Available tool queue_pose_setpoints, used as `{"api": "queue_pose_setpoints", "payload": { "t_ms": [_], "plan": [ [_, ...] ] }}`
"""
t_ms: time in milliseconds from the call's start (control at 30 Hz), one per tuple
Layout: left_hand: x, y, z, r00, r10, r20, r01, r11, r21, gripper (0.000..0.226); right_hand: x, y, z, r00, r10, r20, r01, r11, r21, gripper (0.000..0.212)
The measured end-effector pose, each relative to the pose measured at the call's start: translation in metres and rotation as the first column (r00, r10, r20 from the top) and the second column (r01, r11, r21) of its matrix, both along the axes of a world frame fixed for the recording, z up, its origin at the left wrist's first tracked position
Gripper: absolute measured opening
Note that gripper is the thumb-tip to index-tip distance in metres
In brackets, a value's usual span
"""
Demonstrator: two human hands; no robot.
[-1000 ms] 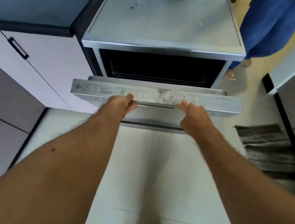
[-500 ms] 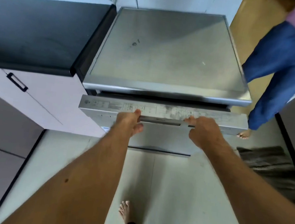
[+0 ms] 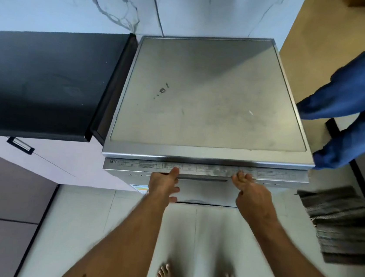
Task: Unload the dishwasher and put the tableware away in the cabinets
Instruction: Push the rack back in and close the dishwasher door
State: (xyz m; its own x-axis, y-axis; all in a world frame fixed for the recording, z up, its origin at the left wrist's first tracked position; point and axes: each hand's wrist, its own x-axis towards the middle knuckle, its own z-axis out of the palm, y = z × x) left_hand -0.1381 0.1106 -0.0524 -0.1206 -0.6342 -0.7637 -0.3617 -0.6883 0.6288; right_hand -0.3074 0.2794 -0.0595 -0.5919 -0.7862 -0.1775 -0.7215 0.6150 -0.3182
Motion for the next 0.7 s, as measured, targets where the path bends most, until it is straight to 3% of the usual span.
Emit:
{"api": "queue_pose_setpoints", "payload": {
  "t_ms": [200, 333, 433, 500, 567, 700],
  "plan": [
    [-0.010, 0.005, 0.010, 0.988, 0.146, -0.047, -0.148, 0.988, -0.046, 0.022, -0.011, -0.008, 0.011, 0.994, 0.106, 0.013, -0.107, 0.990, 0.093, 0.072],
    [-0.022, 0.025, 0.010, 0.915, 0.369, -0.164, -0.380, 0.924, -0.037, 0.013, -0.012, -0.007, 0.018, 0.982, 0.186, -0.031, -0.181, 0.975, 0.132, 0.067],
    [-0.035, 0.034, 0.017, 0.857, 0.447, -0.256, -0.468, 0.883, -0.023, 0.021, -0.018, -0.007, 0.017, 0.978, 0.206, -0.024, -0.201, 0.971, 0.131, 0.069],
    [-0.040, 0.036, 0.020, 0.831, 0.480, -0.281, -0.501, 0.865, -0.006, 0.020, -0.023, -0.004, 0.015, 0.975, 0.220, 0.020, -0.220, 0.966, 0.139, 0.073],
    [-0.041, 0.036, 0.024, 0.811, 0.487, -0.324, -0.508, 0.861, 0.022, 0.003, -0.028, -0.003, 0.015, 0.969, 0.239, 0.058, -0.245, 0.961, 0.132, 0.077],
    [-0.035, 0.034, 0.030, 0.814, 0.460, -0.354, -0.481, 0.876, 0.032, 0.019, -0.028, -0.003, 0.016, 0.966, 0.254, 0.054, -0.258, 0.962, 0.089, 0.081]
  ]
}}
